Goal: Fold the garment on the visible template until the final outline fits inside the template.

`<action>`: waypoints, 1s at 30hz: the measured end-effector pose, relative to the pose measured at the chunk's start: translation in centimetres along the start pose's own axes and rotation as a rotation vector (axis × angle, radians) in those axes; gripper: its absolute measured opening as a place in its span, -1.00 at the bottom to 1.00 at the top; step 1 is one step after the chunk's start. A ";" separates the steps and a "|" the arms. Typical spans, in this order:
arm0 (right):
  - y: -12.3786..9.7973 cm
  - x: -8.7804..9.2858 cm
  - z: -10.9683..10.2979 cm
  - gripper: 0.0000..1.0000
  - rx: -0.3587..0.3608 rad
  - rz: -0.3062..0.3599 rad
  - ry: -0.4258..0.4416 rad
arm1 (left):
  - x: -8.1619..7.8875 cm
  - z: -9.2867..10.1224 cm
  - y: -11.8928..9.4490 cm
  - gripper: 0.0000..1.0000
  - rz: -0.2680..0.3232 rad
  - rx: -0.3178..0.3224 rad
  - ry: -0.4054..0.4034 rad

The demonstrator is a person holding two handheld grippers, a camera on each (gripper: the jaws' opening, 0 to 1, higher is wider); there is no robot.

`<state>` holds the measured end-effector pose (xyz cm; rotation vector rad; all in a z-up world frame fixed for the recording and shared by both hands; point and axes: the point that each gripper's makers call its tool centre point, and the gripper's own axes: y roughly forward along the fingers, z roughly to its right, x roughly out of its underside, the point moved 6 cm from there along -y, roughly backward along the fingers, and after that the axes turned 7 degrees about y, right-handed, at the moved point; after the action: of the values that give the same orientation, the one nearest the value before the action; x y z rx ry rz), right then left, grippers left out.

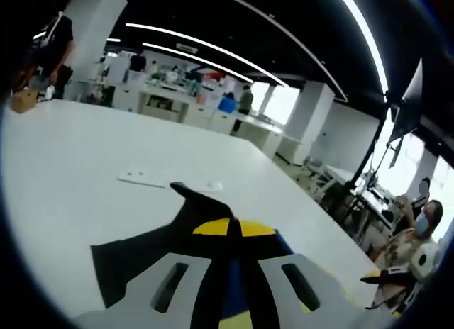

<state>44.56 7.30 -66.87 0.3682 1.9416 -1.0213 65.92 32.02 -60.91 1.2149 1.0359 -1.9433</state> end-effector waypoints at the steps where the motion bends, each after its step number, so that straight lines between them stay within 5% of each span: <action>1: 0.0 0.0 0.1 0.98 0.001 0.000 0.002 | 0.0 0.1 0.2 -1.00 0.000 0.005 -0.001; 30: -0.3 1.0 0.9 0.98 0.029 -0.012 0.040 | 1.0 6.7 4.6 -1.00 0.033 0.216 0.051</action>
<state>44.37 6.33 -67.76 0.3964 1.9683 -1.0580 66.39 23.85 -61.35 1.3960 0.8421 -2.0486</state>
